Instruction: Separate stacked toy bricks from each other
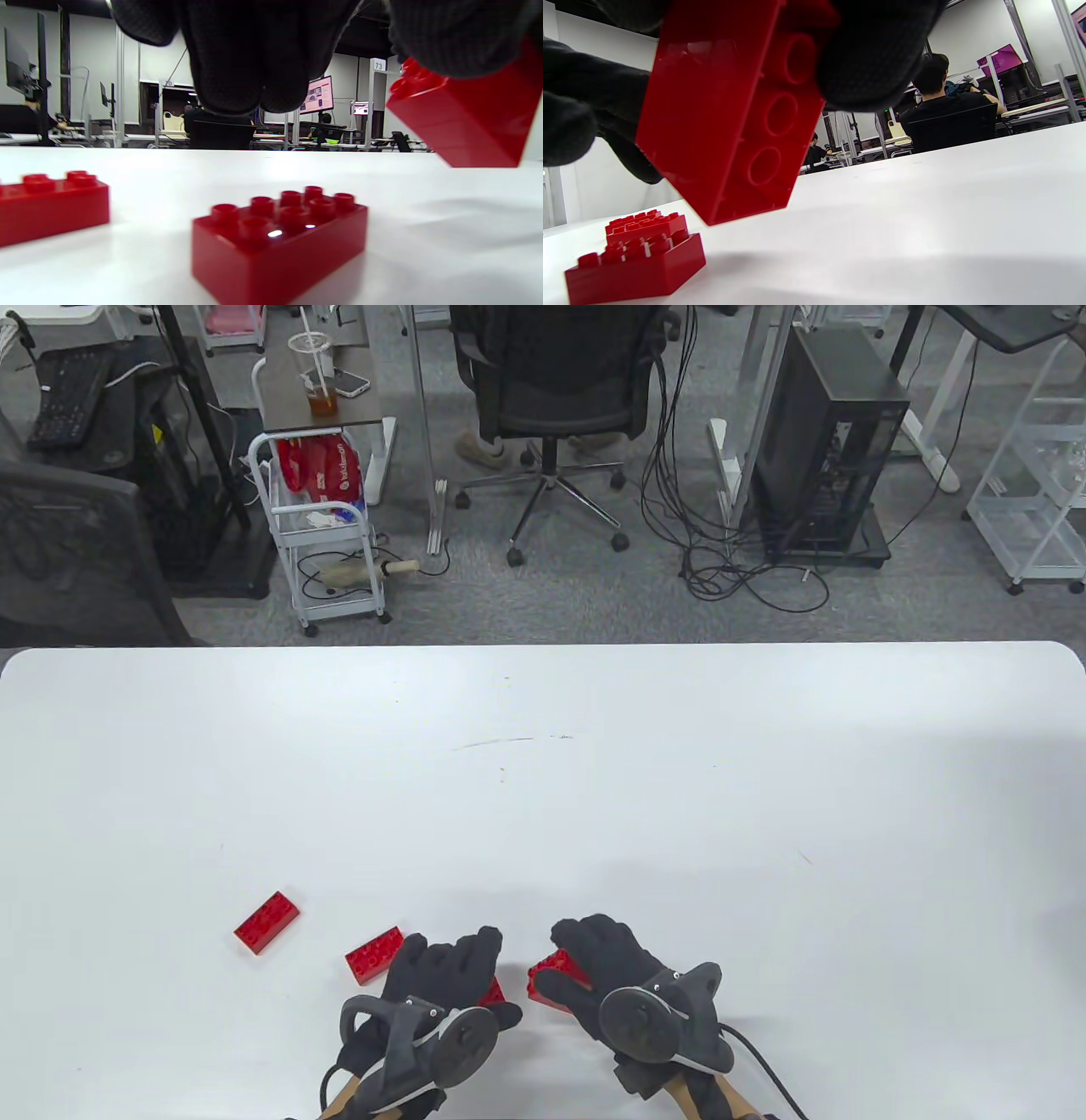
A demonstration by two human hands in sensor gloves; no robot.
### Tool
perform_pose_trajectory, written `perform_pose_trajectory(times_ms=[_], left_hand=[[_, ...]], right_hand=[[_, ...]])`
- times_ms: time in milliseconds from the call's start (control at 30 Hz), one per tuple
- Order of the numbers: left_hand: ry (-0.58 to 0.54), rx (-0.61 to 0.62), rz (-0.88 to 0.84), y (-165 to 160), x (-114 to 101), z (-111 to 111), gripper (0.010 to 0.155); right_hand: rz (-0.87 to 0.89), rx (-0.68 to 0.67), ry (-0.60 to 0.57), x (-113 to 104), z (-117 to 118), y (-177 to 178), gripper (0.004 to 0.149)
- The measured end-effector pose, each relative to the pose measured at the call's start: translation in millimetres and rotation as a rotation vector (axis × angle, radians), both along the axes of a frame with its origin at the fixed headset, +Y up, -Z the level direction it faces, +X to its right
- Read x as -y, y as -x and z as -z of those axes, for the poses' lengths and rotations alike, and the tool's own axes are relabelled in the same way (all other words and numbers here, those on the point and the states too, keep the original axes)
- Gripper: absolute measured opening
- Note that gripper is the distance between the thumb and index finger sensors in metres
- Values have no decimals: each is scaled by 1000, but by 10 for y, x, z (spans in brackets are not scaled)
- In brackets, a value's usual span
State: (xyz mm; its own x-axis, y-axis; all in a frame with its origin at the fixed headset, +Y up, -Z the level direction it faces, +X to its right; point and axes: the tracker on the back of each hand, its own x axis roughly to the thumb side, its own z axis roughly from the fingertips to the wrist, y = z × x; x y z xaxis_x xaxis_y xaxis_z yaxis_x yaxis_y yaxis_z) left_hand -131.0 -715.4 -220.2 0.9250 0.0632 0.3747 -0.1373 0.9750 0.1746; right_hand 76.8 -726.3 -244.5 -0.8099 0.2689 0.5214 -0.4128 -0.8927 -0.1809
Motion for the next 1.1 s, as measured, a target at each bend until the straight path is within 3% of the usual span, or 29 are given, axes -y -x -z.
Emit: perform_pose_trajectory(times_ms=[200,733,1100], left_hand=[[85,56,-34,-25,41,14,89],[103,120,-78,-50,108,22,84],[132,137,-140,-12,99,52,80]], right_hand=[[20,-39,22,27,-25,54,64],[90,-129,114,109,-98,229,66],[122,-138,110,72,-98,213,69]])
